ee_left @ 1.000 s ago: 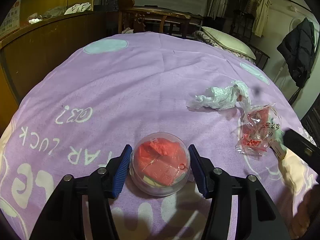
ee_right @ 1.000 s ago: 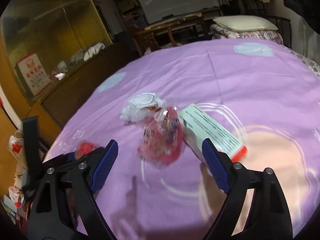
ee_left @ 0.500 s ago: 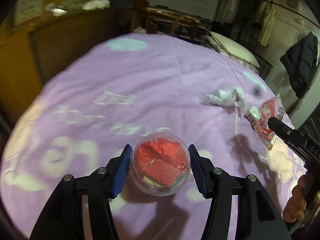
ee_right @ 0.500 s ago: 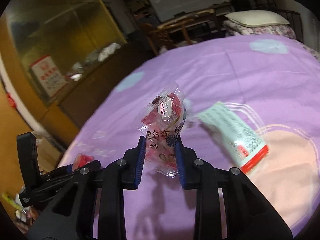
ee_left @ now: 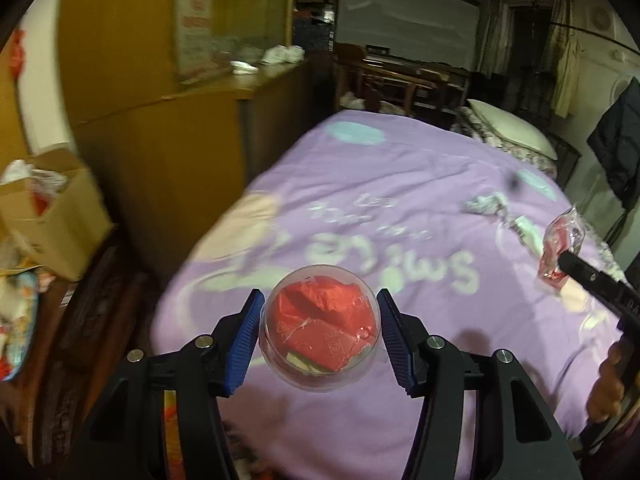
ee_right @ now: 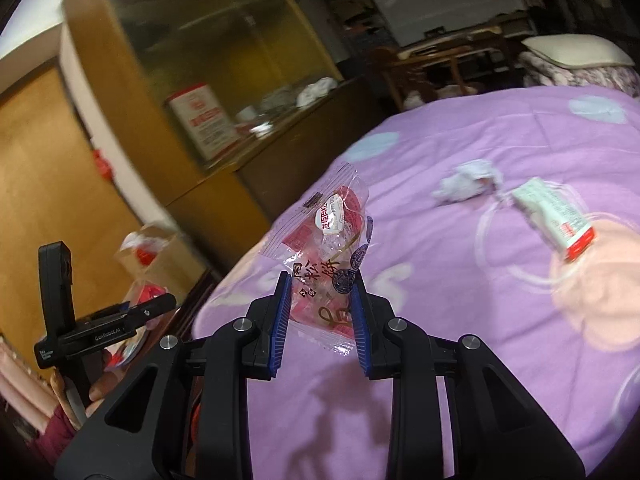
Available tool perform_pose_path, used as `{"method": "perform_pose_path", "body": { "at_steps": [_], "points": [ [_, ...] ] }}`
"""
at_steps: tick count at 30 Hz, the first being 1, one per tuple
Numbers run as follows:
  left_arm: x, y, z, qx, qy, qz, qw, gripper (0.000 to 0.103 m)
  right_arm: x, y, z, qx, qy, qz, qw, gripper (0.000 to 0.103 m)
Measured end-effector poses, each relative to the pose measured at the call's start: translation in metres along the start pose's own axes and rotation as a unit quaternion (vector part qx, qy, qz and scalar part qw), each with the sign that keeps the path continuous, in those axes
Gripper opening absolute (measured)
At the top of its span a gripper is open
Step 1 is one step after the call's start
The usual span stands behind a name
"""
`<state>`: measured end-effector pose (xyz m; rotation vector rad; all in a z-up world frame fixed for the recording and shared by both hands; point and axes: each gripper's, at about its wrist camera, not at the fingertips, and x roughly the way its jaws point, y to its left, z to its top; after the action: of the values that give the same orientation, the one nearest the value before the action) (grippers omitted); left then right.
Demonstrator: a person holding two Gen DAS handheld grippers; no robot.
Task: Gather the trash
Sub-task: 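Drop the plastic cup from the left tool while the right tool drops the wrapper into the wastebasket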
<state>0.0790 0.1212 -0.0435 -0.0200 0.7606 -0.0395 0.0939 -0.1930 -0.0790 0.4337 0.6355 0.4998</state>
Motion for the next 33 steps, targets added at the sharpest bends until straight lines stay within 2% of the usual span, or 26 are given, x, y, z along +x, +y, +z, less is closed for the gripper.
{"method": "perform_pose_path", "body": {
  "at_steps": [6, 9, 12, 13, 16, 20, 24, 27, 33],
  "points": [
    [-0.035, 0.074, -0.043, -0.043, 0.029, 0.032, 0.9982, 0.057, 0.011, 0.056, -0.022, -0.038, 0.036, 0.033, 0.998, 0.030],
    [-0.031, 0.112, -0.072, -0.072, 0.058, 0.040, 0.9949, 0.057, 0.024, 0.082, -0.033, -0.057, 0.060, 0.042, 0.996, 0.030],
    [-0.012, 0.145, -0.103, -0.106, 0.100, 0.033, 0.9887, 0.057, 0.044, 0.108, -0.045, -0.077, 0.092, 0.047, 0.992, 0.030],
    [-0.006, 0.151, -0.109, -0.112, 0.111, 0.030, 0.9871, 0.060, 0.051, 0.116, -0.050, -0.085, 0.102, 0.047, 0.990, 0.030],
    [0.010, 0.167, -0.126, -0.127, 0.134, 0.025, 0.9825, 0.076, 0.067, 0.138, -0.061, -0.108, 0.126, 0.050, 0.985, 0.030],
    [0.011, 0.188, -0.128, -0.141, 0.120, 0.027, 0.9824, 0.088, 0.091, 0.170, -0.080, -0.142, 0.164, 0.061, 0.974, 0.030],
    [0.009, 0.214, -0.131, -0.159, 0.101, 0.044, 0.9811, 0.091, 0.117, 0.195, -0.101, -0.163, 0.208, 0.075, 0.961, 0.030],
    [0.010, 0.233, -0.137, -0.169, 0.099, 0.071, 0.9781, 0.091, 0.139, 0.216, -0.120, -0.181, 0.243, 0.084, 0.949, 0.030],
    [0.010, 0.258, -0.149, -0.180, 0.099, 0.094, 0.9741, 0.092, 0.182, 0.251, -0.160, -0.230, 0.305, 0.097, 0.919, 0.033]
  ]
}}
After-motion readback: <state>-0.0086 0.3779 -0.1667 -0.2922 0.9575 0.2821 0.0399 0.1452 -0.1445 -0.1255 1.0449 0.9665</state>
